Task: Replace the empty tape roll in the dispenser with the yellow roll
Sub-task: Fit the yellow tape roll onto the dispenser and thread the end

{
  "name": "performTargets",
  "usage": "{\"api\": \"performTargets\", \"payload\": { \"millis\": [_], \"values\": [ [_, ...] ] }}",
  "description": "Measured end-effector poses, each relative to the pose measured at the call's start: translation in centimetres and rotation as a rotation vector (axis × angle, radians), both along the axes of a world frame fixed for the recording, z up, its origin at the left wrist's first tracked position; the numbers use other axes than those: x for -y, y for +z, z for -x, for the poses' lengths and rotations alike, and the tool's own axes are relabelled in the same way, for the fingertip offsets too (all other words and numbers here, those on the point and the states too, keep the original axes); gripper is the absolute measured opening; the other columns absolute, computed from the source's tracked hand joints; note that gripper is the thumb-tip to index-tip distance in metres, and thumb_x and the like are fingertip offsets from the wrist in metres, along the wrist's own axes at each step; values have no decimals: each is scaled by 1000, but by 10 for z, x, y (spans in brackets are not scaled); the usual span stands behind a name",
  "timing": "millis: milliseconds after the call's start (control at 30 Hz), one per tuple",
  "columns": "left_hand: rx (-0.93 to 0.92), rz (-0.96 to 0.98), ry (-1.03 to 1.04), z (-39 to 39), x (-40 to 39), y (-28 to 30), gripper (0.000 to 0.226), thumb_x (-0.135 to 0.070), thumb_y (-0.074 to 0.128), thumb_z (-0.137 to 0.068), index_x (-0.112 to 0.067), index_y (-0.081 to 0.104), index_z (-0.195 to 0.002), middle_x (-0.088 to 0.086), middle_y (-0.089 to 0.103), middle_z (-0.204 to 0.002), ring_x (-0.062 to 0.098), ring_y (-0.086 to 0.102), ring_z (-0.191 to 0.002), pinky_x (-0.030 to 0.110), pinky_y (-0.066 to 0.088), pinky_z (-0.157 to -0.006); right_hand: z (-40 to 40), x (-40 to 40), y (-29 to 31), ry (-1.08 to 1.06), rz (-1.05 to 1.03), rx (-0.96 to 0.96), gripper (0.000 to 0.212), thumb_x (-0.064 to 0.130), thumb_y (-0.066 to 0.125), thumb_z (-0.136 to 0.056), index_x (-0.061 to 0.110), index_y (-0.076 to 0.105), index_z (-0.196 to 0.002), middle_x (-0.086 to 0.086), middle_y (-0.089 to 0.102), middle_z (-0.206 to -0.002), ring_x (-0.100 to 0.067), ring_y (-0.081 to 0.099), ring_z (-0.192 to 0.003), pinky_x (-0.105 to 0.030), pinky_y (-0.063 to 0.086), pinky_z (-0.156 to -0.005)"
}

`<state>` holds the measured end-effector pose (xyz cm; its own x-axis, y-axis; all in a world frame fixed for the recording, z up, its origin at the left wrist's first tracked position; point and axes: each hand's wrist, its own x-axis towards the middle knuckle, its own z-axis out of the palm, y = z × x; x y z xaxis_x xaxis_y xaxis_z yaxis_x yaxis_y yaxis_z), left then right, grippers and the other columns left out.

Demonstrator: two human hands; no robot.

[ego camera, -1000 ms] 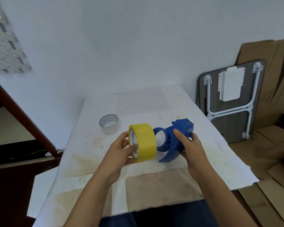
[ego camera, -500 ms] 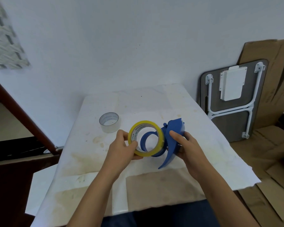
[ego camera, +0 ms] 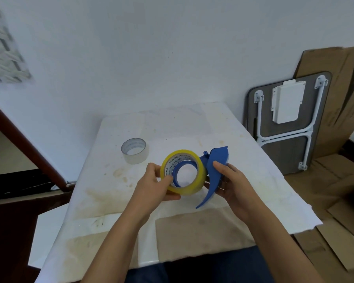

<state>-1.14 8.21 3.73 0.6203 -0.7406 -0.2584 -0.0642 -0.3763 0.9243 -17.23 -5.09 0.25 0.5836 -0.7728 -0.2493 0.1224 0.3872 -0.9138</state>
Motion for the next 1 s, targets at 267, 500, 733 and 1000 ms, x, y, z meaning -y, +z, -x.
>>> {"api": "performTargets", "payload": {
  "millis": [267,500,733,1000],
  "values": [
    [114,10,-46,0,-7,-5,18,-23,62,-95,-19,47,-106,-1,60,-114,13,77,-70,35,65,-72,1,-6,6,86,7,57,57,35,72,-79,6,62,-126,-7,73,-102,-25,68,-92,-43,58,-89],
    [-158,60,-174,-1,-15,2,39,-32,63,-94,-29,48,-130,-7,56,-130,20,79,-89,28,63,-82,8,-8,9,109,-38,137,39,30,64,-83,10,69,-115,-11,71,-99,-24,68,-86,-38,59,-81],
    [-119,8,-330,-10,-17,11,56,-63,52,-80,-23,68,-116,-8,77,-109,7,70,-106,24,53,-90,16,-7,3,231,-88,220,57,43,86,-58,18,76,-109,-12,69,-108,-29,65,-95,-46,51,-89],
    [-675,174,-287,-3,-12,10,36,-36,63,-84,-4,78,-86,12,73,-80,21,69,-74,34,59,-79,10,-9,3,313,-132,344,60,38,85,-64,18,73,-119,-12,68,-117,-31,65,-101,-47,50,-94]
  ]
}}
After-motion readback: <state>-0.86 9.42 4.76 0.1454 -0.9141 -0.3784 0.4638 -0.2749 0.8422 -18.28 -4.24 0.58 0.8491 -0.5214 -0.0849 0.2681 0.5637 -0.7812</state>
